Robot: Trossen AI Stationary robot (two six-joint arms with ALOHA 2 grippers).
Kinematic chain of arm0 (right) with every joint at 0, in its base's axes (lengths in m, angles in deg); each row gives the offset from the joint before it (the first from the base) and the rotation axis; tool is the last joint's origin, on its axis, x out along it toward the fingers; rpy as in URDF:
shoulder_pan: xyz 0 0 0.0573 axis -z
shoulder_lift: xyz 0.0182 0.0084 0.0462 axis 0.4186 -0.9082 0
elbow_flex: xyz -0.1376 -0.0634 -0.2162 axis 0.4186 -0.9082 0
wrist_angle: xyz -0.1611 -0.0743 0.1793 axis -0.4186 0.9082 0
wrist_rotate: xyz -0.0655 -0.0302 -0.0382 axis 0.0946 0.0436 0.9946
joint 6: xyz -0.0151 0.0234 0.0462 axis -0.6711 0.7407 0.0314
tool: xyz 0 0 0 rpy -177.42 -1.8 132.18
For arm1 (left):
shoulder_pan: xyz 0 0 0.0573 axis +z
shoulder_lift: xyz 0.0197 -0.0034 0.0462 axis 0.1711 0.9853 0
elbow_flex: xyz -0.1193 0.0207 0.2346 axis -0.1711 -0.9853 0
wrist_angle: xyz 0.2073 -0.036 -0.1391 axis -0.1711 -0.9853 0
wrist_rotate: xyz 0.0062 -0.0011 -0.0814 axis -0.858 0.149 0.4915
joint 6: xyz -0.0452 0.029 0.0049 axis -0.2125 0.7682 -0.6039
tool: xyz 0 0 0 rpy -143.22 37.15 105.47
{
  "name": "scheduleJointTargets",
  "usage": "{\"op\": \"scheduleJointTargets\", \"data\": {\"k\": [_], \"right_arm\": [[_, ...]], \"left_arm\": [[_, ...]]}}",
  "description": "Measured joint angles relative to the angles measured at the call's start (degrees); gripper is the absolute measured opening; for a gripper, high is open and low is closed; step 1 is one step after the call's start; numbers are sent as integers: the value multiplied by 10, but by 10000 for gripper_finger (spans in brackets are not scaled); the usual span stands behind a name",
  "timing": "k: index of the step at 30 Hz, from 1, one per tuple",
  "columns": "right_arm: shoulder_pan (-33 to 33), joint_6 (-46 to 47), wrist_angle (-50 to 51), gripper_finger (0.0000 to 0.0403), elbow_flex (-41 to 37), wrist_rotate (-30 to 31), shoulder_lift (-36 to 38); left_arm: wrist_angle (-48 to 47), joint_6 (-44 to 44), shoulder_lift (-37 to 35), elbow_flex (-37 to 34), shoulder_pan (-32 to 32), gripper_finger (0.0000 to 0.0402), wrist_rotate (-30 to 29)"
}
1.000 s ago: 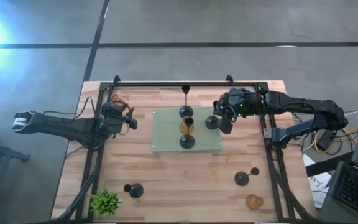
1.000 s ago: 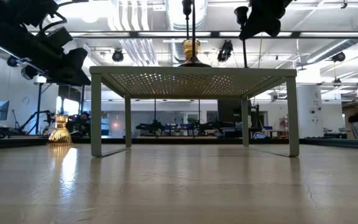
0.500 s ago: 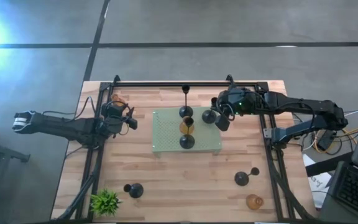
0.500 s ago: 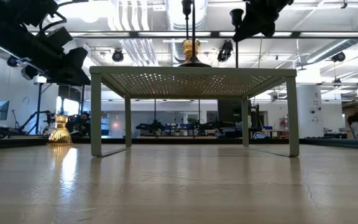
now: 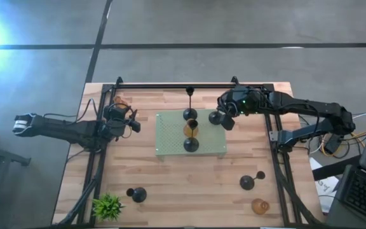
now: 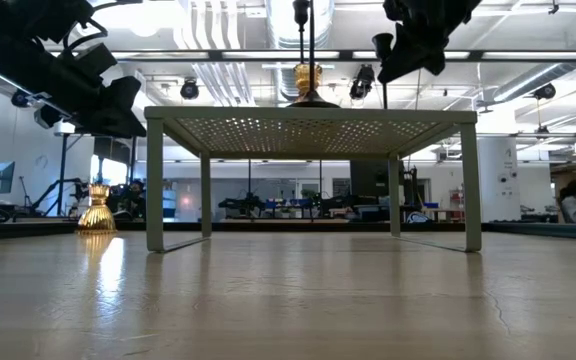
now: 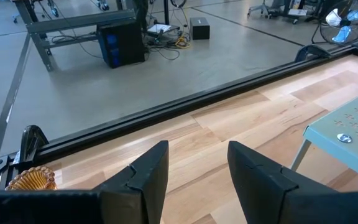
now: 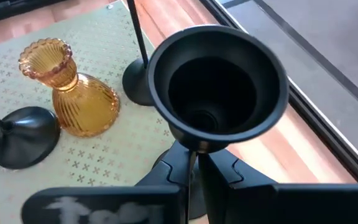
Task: Pick & Place candle stick holders
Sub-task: Put the black candle holder on the shelf
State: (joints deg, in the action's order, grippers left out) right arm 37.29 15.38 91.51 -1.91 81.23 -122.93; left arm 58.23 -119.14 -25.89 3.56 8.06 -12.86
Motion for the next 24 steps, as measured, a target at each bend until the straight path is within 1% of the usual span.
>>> {"op": "scheduleJointTargets", "data": {"k": [8, 11, 24], "right_arm": [[6, -3, -22, 11, -7, -6, 1], [9, -2, -26, 11, -7, -18, 0], [10, 2, -21, 12, -7, -14, 0]], "left_arm": [[0, 0, 0, 0, 0, 170, 0], [0, 0, 0, 0, 0, 170, 0], [0, 0, 0, 0, 0, 170, 0]]}}
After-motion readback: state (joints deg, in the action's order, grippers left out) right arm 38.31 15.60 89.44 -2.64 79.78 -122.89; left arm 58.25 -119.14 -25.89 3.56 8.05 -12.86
